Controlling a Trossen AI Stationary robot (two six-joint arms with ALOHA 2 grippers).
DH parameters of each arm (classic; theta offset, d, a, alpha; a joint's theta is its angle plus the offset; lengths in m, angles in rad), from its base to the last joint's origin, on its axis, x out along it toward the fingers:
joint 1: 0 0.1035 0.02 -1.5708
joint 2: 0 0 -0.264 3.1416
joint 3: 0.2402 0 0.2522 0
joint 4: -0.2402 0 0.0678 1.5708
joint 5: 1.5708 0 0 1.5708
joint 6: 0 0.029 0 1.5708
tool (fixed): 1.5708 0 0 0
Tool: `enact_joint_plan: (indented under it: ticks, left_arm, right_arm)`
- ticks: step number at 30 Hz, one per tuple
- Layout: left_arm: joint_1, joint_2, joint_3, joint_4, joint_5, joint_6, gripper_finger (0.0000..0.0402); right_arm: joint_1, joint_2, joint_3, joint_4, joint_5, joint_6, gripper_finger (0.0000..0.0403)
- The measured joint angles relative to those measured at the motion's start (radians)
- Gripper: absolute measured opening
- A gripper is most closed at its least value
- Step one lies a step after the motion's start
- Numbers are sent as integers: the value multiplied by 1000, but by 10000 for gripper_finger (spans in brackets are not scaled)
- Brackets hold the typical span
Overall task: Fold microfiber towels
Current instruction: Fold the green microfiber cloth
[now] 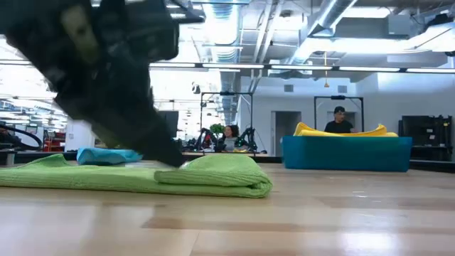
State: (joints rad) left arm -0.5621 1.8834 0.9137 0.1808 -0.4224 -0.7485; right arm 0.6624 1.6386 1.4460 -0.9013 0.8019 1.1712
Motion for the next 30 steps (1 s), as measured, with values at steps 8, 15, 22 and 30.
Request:
enact_joint_plan:
  ticks: [8, 15, 22, 30]
  left_arm:
    - [33, -63, 1, -22, 34, 52, 37]
    - [77, -116, 1, -32, 80, 98, 128]
    - [127, -125, 1, -14, 234, 110, 195]
    - [172, -208, 1, -41, 291, 142, 199]
  right_arm:
    - [5, -152, 0, -156, 73, 66, 135]
    - [11, -258, 0, -187, 109, 37, 221]
    - [-9, -231, 0, -287, 124, 162, 249]
    - [-55, -98, -51, -313, 7, 468, 249]
